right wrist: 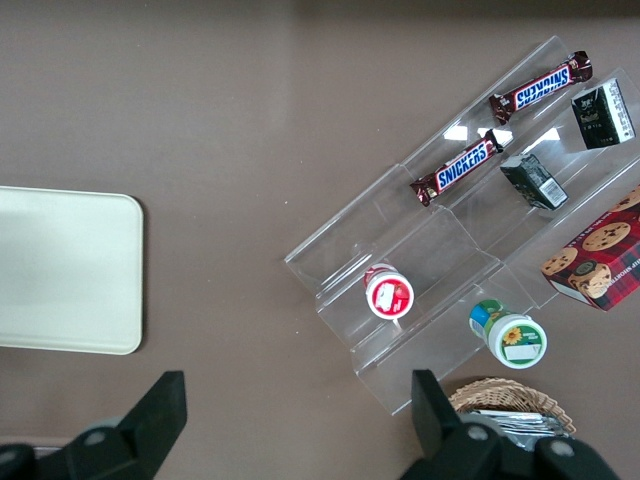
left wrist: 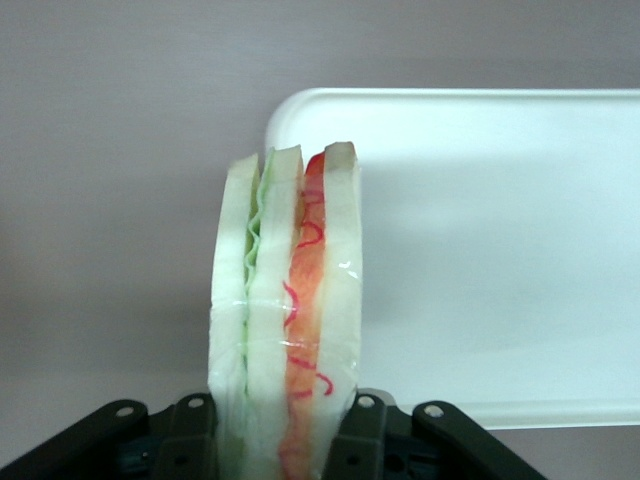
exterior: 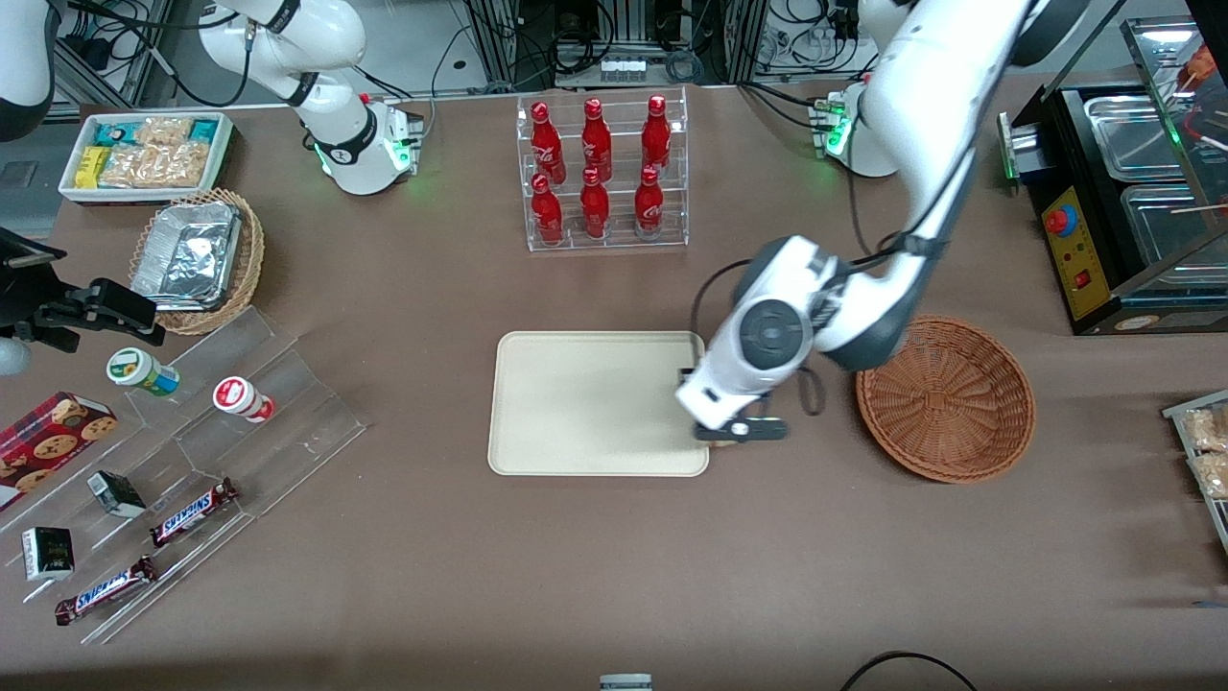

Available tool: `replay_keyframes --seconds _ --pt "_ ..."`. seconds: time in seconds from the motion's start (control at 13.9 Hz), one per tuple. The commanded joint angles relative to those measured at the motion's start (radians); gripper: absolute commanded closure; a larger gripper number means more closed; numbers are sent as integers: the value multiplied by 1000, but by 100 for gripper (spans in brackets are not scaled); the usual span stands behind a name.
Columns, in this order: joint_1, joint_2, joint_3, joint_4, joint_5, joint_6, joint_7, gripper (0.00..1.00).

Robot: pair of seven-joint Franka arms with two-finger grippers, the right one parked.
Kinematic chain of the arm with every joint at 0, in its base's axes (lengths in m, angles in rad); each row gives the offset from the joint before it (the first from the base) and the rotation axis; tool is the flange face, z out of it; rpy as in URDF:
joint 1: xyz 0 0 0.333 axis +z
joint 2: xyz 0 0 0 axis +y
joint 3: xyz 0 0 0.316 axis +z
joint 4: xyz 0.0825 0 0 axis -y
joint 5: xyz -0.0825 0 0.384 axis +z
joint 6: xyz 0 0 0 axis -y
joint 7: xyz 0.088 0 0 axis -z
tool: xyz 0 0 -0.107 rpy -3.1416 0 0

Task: Place sandwich from basket to tray
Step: 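Lower the sandwich onto the tray and open the left gripper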

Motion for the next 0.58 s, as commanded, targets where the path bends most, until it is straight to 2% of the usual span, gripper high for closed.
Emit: replay_keyframes --seconds 0.0,0.51 --pt "-50 94 13 102 -11 4 16 64" --pt "-53 222 13 196 -6 9 13 61"
